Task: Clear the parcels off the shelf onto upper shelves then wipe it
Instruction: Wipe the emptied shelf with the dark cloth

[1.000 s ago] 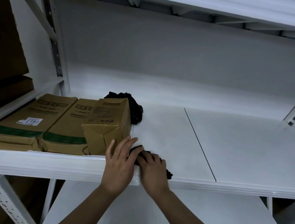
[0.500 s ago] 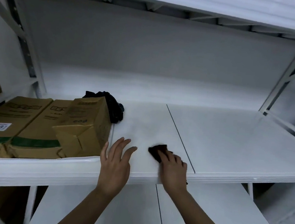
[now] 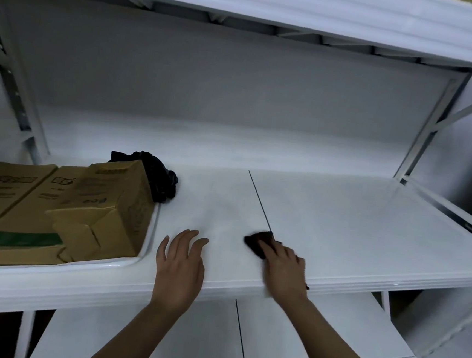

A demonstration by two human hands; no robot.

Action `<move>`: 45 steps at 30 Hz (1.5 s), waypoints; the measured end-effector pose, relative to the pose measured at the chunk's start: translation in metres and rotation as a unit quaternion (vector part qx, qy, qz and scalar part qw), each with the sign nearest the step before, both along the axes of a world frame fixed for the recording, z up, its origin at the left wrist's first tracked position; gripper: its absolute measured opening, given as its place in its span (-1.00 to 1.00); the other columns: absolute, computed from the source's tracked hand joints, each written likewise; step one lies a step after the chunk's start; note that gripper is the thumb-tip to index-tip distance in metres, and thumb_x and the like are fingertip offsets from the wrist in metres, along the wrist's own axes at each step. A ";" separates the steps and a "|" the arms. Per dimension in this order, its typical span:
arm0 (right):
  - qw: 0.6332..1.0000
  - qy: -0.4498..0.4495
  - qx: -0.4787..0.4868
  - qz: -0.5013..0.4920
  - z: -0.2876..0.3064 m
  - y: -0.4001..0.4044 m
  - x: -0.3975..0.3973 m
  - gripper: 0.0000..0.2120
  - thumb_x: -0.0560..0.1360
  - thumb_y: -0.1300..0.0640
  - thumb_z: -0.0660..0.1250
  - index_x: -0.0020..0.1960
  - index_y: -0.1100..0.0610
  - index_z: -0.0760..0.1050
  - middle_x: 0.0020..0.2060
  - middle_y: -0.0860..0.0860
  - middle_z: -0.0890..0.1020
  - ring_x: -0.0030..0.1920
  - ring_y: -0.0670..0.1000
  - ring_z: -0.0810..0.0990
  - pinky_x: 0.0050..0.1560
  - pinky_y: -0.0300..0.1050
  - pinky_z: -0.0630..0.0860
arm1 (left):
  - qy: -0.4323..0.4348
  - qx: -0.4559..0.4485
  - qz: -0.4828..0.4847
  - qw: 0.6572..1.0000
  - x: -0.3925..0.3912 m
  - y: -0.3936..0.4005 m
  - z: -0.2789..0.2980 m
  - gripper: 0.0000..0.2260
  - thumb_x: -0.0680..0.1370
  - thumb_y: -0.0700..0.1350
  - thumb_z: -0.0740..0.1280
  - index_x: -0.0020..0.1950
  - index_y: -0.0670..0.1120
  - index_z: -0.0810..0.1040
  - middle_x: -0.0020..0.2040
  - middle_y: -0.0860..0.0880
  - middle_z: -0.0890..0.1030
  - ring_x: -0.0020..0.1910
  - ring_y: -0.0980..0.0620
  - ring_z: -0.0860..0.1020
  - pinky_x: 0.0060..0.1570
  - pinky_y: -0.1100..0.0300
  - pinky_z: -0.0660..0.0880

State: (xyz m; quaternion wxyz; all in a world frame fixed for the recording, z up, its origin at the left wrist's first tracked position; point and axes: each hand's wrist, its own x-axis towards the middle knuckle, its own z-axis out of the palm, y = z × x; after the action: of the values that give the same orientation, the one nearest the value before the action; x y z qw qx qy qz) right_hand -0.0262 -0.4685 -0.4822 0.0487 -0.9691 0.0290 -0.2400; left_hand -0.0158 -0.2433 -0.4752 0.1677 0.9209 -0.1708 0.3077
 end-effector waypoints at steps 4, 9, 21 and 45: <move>0.995 0.013 0.041 -0.085 0.000 -0.014 -0.002 -0.50 0.15 0.25 0.24 0.05 0.02 0.65 -0.07 0.04 0.68 -0.26 0.13 0.62 -0.29 -0.03 0.48 | 0.016 -0.009 0.011 1.000 0.000 -0.007 0.001 -0.63 0.50 -0.13 0.05 0.15 -0.07 0.58 0.19 -0.10 0.56 0.24 -0.11 0.49 0.34 -0.10 0.21; 0.998 -0.021 0.041 0.038 -0.005 0.022 -0.009 -0.47 0.30 0.18 0.06 0.15 -0.09 0.58 0.04 -0.05 0.66 -0.15 0.02 0.63 -0.25 -0.08 0.50 | 0.023 -0.013 0.016 1.000 0.001 -0.019 0.000 -0.63 0.48 -0.14 0.06 0.17 -0.06 0.56 0.19 -0.08 0.55 0.25 -0.07 0.45 0.34 -0.07 0.18; 0.998 -0.020 0.010 -0.058 -0.007 -0.044 -0.021 -0.40 0.16 0.36 0.46 0.16 0.00 0.60 -0.01 0.02 0.66 -0.18 0.11 0.61 -0.22 -0.04 0.46 | 0.028 -0.010 0.012 0.999 -0.006 -0.038 0.000 -0.63 0.50 -0.14 0.05 0.16 -0.07 0.56 0.18 -0.08 0.54 0.24 -0.09 0.48 0.34 -0.07 0.17; 0.989 -0.021 0.031 0.146 -0.023 0.129 -0.039 -0.50 0.39 0.14 0.11 0.29 -0.09 0.46 0.16 -0.01 0.58 0.02 0.05 0.50 0.00 -0.07 0.34 | -0.033 -0.050 -0.004 0.998 -0.023 0.047 0.023 -0.64 0.49 -0.22 0.08 0.17 -0.06 0.56 0.20 -0.02 0.54 0.23 0.01 0.46 0.35 -0.04 0.23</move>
State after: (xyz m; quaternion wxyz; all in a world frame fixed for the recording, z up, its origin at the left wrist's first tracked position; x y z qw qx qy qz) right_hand -0.0653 -0.3398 -0.5049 0.1138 -0.9558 -0.1062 -0.2496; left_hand -0.0392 -0.1966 -0.4526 0.2093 0.9000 -0.1644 0.3453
